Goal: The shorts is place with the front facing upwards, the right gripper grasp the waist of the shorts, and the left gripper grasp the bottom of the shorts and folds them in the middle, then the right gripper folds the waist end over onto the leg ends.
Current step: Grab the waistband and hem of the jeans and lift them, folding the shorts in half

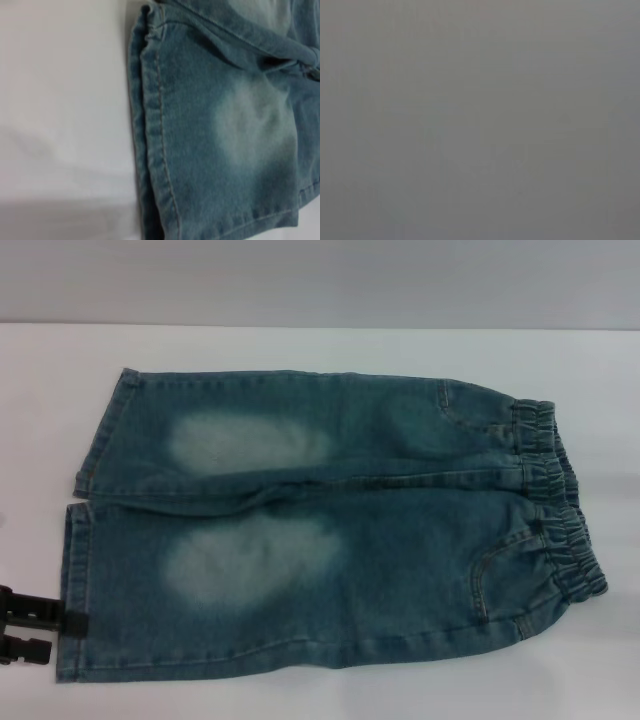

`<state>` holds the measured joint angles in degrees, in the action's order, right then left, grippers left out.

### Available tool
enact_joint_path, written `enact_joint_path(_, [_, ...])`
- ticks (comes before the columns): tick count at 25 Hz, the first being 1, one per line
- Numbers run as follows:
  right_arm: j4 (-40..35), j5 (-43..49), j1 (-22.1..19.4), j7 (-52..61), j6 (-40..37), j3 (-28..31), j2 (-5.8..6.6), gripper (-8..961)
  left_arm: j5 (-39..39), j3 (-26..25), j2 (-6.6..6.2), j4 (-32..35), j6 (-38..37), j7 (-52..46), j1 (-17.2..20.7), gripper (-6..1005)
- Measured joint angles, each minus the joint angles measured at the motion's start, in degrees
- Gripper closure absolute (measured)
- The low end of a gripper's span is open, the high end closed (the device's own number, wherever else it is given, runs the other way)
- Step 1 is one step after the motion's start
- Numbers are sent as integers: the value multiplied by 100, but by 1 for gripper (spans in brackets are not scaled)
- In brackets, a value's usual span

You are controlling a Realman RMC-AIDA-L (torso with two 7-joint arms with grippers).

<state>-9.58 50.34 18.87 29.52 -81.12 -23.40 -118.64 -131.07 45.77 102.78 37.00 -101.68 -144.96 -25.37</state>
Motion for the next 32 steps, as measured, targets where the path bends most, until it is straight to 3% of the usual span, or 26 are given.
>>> enact_joint_path(32, [-34,-16,29,41,-19,11,15,220,-305,47,113,-67,85,12,-100,160])
